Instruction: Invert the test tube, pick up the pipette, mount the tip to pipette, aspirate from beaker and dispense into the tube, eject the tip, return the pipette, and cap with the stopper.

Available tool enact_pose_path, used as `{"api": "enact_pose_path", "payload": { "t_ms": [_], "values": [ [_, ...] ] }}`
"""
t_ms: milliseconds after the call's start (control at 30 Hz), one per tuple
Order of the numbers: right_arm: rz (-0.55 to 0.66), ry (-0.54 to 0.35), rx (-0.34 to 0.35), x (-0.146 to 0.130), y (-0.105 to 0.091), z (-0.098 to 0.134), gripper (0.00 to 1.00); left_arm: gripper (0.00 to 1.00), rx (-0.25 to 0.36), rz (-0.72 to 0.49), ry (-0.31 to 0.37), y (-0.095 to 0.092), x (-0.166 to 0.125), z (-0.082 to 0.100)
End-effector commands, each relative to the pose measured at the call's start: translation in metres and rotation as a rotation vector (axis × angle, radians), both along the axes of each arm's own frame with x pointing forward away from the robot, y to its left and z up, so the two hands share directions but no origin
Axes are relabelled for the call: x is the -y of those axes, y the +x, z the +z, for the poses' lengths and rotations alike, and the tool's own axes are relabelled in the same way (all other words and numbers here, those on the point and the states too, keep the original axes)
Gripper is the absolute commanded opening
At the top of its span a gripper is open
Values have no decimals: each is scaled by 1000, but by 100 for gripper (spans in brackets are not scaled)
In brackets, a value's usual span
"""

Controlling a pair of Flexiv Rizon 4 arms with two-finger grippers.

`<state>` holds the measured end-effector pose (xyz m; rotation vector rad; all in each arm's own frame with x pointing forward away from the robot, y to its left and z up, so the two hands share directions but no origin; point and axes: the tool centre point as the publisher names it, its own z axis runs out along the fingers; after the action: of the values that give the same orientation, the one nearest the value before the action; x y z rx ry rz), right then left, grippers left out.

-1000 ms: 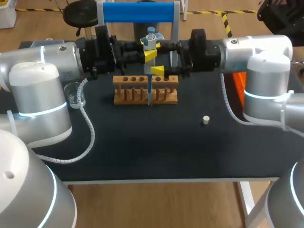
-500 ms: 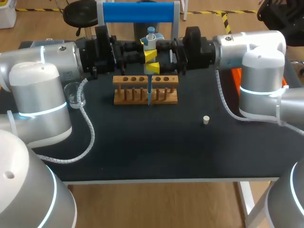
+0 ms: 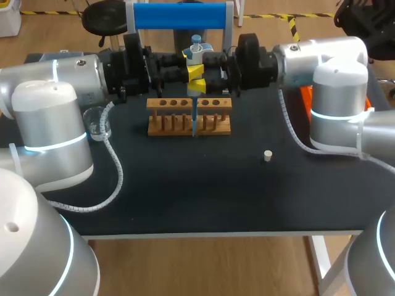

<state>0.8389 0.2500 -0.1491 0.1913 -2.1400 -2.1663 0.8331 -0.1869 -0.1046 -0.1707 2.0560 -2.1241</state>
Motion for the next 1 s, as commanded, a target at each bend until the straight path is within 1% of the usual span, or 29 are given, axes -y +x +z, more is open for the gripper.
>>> {"api": "enact_pose_path", "payload": {
  "t_ms": [33,400,567,667,767,800,833,1000],
  "values": [
    [0,3,-3,-1,0,-1,56,0,1,1,0,-1,0,0],
    [8,11,-3,-2,-3,0,49,0,1,1,0,-1,0,0],
    [11,14,-2,-1,-5,0,43,0,1,1,0,-1,0,0],
    [13,16,-1,-1,-5,1,36,0,1,1,0,-1,0,0],
    [15,19,0,-1,-6,1,15,0,1,1,0,-1,0,0],
    [15,20,1,-1,-6,2,5,0,1,1,0,-1,0,0],
    [15,21,2,-1,-6,2,0,0,1,1,0,-1,0,0],
    [18,25,6,0,-7,3,0,0,1,1,0,-1,0,0]
  ]
}}
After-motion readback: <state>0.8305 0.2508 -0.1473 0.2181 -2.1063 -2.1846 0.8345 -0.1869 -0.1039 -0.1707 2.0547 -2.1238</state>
